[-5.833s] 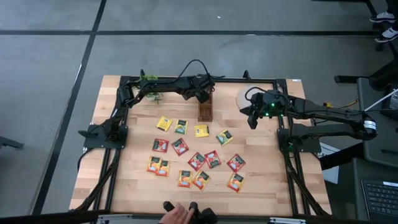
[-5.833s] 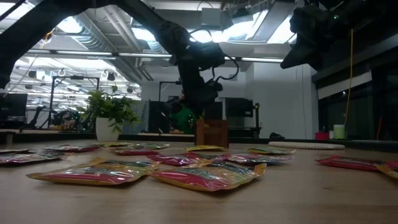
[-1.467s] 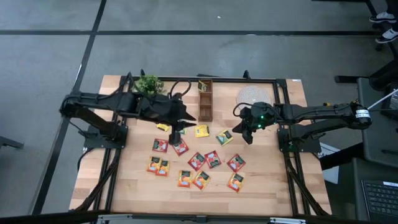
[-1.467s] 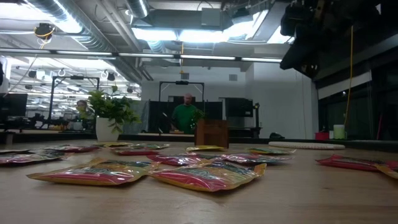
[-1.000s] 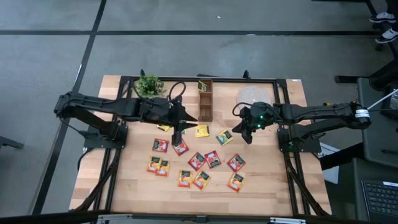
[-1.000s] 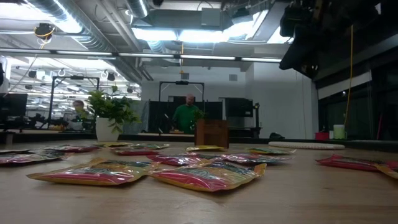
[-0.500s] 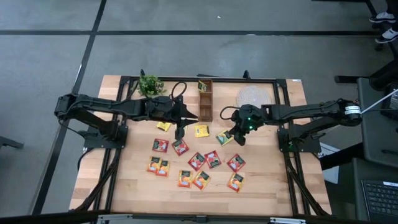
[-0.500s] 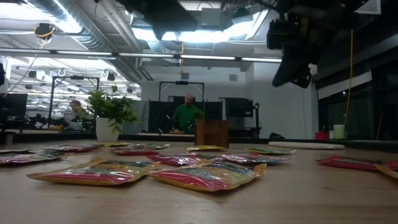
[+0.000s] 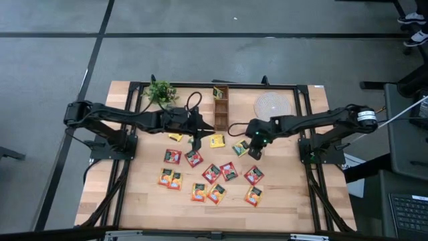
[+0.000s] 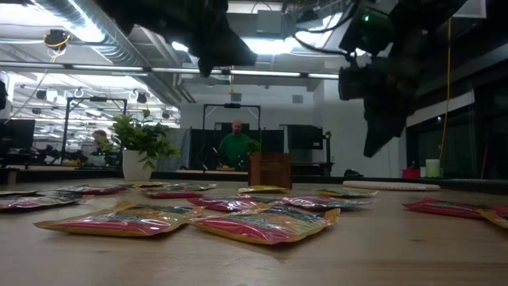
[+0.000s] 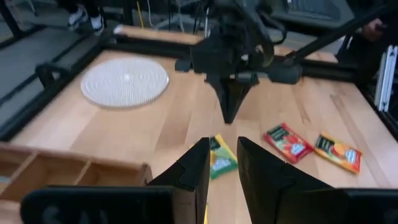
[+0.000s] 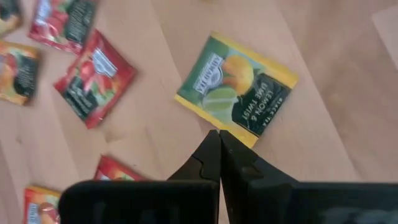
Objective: Pick & Place Tea
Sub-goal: Put the yellow tea bag into the left section of the wooden organizer
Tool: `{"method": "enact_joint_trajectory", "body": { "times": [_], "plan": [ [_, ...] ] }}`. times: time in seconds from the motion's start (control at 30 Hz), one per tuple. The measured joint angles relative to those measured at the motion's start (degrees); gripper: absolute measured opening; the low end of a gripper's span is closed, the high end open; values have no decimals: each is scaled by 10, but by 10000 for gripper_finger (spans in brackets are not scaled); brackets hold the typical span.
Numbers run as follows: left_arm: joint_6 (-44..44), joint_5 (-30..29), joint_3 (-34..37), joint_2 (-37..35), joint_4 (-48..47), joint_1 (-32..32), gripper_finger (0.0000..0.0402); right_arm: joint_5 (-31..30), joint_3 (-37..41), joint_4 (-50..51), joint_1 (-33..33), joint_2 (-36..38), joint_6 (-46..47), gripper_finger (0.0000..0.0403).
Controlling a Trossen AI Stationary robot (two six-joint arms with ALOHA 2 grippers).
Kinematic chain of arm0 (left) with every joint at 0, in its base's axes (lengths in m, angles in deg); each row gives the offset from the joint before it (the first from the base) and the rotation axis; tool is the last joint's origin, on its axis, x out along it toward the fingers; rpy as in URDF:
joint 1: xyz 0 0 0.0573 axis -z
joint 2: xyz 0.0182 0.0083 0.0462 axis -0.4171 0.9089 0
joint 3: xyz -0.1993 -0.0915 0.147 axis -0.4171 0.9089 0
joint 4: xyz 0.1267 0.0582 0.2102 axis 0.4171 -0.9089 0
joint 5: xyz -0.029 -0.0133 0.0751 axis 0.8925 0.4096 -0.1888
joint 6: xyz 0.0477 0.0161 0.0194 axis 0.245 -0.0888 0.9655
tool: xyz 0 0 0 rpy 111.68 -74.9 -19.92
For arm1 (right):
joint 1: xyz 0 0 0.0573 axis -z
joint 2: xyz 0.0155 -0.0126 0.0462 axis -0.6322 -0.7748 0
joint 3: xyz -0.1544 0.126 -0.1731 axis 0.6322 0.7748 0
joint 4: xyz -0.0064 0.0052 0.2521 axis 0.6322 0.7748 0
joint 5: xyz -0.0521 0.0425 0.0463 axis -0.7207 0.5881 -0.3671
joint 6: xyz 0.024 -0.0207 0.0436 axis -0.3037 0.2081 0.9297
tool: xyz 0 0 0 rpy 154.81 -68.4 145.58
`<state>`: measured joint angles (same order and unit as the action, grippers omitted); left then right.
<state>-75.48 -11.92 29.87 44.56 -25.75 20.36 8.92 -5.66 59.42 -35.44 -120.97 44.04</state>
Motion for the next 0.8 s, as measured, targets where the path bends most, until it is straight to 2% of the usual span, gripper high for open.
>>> {"method": "enact_joint_trajectory", "body": {
  "times": [0.3,0.53,0.8],
  "plan": [
    [-6,11,0,34,24,0,77,-2,0,1,3,-63,-28,4],
    [-10,9,0,34,25,0,77,-24,-3,0,10,-123,-28,4],
    [-28,-6,0,43,24,-1,77,-19,-3,3,10,-135,-28,4]
  ]
}}
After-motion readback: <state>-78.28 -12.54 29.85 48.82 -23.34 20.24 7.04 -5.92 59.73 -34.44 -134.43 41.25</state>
